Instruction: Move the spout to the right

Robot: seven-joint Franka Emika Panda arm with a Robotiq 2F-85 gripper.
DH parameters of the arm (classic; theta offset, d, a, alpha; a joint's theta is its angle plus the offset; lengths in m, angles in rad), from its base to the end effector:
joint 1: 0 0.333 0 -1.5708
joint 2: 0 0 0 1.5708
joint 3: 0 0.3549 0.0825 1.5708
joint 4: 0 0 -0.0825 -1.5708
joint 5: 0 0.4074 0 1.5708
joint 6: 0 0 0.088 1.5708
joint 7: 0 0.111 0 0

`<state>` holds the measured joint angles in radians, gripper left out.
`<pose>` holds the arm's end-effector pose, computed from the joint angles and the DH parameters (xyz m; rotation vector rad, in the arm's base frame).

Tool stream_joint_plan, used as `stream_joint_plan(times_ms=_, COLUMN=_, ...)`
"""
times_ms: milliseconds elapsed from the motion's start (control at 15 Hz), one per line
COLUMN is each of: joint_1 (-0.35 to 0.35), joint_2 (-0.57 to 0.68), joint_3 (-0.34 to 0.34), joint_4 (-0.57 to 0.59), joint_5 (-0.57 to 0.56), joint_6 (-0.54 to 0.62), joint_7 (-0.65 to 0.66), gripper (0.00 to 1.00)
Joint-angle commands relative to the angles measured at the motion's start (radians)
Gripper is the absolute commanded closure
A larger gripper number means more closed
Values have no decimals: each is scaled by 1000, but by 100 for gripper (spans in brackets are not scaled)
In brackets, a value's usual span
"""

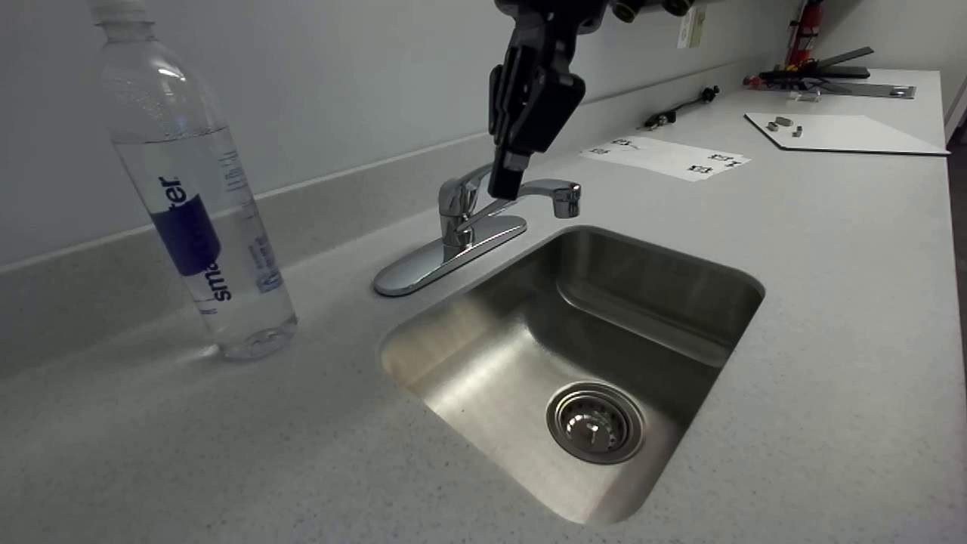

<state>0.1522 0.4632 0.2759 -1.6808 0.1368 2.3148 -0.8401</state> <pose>0.6682 0.2799 0.3788 -2.4688 -1.5917 -0.3351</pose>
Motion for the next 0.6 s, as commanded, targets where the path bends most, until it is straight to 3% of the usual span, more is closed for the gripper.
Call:
stream_joint_plan(times_ms=0, joint_1=-2, joint_2=4, joint_3=10, joint_4=6, joint_5=-21, joint_6=-32, joint_7=-8, gripper=100)
stream_joint_plan(times_ms=533, joint_1=18, joint_2=-8, joint_3=6, joint_4=-72, joint_5=-53, joint_6=-3, joint_7=6, gripper=100)
